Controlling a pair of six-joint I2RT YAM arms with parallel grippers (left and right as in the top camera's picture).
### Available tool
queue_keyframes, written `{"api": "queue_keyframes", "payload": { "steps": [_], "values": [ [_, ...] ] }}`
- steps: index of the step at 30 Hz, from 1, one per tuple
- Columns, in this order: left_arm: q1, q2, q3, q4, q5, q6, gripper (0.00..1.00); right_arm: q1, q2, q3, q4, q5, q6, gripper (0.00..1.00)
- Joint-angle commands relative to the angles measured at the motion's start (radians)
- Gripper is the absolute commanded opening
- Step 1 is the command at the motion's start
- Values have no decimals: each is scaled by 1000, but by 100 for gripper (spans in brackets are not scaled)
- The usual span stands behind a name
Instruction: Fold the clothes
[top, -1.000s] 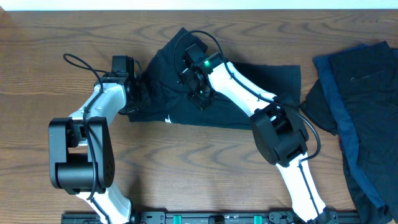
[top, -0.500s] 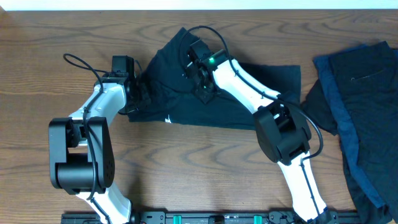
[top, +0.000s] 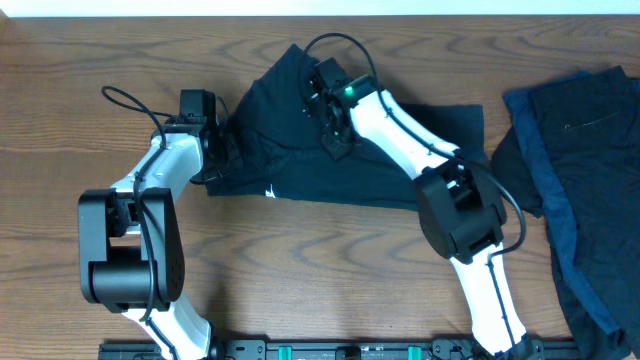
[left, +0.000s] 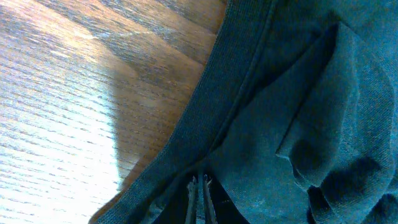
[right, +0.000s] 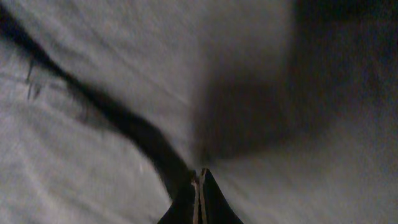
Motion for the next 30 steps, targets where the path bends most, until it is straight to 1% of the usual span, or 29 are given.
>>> {"api": "queue_keyframes", "payload": {
  "steps": [1, 6, 10, 17, 24, 30],
  "values": [
    [0, 3, -1, 2, -9, -2, 8, -20, -103, 35, -37, -28, 49, 1],
    [0, 3, -1, 2, -8, -2, 8, -21, -114, 29, -151, -55, 82, 1],
    [0, 3, -1, 2, -9, -2, 8, -17, -108, -23, -169, -71, 82, 1],
    [0, 3, -1, 2, -8, -2, 8, -19, -108, -151, -97, -68, 90, 1],
    [0, 3, -1, 1, -8, -2, 8, -19, -108, -206, -33, -63, 89, 1],
    [0, 3, -1, 1, -8, -2, 8, -26, -108, -238, 22, 27, 100, 1]
  ]
}}
